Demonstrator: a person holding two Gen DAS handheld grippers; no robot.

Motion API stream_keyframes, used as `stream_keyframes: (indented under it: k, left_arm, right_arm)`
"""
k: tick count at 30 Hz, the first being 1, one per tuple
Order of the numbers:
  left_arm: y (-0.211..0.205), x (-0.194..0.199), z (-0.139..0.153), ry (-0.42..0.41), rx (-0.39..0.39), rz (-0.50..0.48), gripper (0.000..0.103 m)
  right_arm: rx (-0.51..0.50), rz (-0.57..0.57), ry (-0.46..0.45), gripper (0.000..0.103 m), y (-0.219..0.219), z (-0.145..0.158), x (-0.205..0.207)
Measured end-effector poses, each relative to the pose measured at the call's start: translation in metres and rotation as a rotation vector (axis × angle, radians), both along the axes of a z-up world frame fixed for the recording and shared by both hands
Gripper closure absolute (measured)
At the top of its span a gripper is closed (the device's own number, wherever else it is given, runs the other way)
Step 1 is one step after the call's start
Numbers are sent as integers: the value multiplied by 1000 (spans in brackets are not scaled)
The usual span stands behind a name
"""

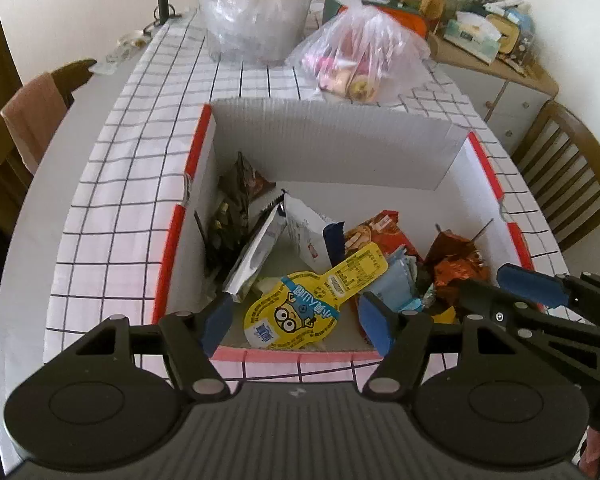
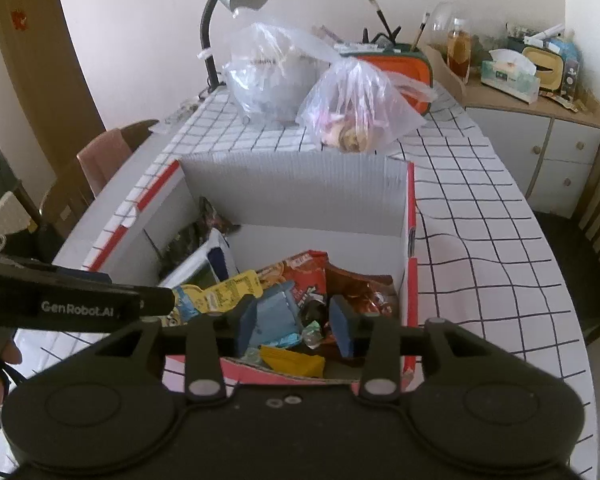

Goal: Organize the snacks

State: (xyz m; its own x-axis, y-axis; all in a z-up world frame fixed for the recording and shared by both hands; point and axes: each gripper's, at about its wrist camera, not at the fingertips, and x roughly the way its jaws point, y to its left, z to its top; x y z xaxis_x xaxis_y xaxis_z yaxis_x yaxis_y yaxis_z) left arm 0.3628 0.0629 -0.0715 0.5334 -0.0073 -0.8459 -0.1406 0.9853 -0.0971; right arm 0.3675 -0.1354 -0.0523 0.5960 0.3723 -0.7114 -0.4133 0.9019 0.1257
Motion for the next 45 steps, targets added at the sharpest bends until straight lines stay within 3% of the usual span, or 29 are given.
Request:
stream_keyframes:
  k: [6,18,24,34,39,45]
  left_arm:
    - [0,-20,20,-53,5,-13,33]
    - [3,-68,57,-155,-5,-32,29]
    - [0,-91,71,-193,-2,-47,28]
    - [3,-126,87,-238,-26,-61,20]
    - [6,-144,94,-267,-36,-53,5]
    - [10,-160,100,-279,-64,-47,2]
  right_arm:
    - [22,1,-46,39,-3,18,-19]
    - [68,16,-147,7,-6,57,-63]
    - [90,22,-188,1,-6,74,-84]
    - [123,1,-197,0,-17,86,-112]
    - [130,0,-210,0,-20,92,-125]
    - [139,-5,-215,0,-24,99,-136]
